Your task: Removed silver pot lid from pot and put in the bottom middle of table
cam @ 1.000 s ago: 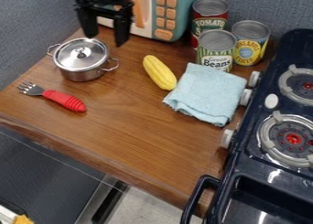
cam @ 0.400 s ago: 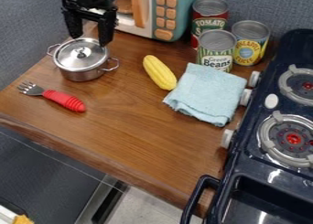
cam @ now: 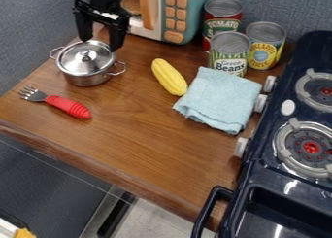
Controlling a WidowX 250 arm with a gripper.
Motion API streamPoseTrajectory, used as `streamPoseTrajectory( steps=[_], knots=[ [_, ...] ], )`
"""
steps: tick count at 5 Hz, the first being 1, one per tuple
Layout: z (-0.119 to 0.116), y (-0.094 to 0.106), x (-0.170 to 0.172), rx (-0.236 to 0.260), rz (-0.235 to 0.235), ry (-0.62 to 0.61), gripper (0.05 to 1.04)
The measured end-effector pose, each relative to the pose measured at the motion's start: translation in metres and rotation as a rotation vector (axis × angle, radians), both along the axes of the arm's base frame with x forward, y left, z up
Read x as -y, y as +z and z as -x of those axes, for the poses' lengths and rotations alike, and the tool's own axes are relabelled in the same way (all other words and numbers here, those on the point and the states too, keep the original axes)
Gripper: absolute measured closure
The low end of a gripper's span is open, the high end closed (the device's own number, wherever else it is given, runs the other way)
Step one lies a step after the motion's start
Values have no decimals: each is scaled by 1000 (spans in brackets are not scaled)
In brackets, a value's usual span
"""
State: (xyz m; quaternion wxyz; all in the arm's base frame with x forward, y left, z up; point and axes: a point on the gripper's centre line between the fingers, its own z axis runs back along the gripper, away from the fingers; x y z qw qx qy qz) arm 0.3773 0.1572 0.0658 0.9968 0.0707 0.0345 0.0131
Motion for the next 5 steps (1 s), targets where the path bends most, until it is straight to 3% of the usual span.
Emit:
streamPoseTrajectory(
  steps=[2, 3, 4, 5],
  knots=[
    [12, -1, -25, 33, 97, 78, 83],
    [26, -2, -39, 12, 127, 114, 83],
    [37, -6, -52, 1, 132, 158, 83],
    [35, -5, -49, -16, 98, 125, 83]
  ],
)
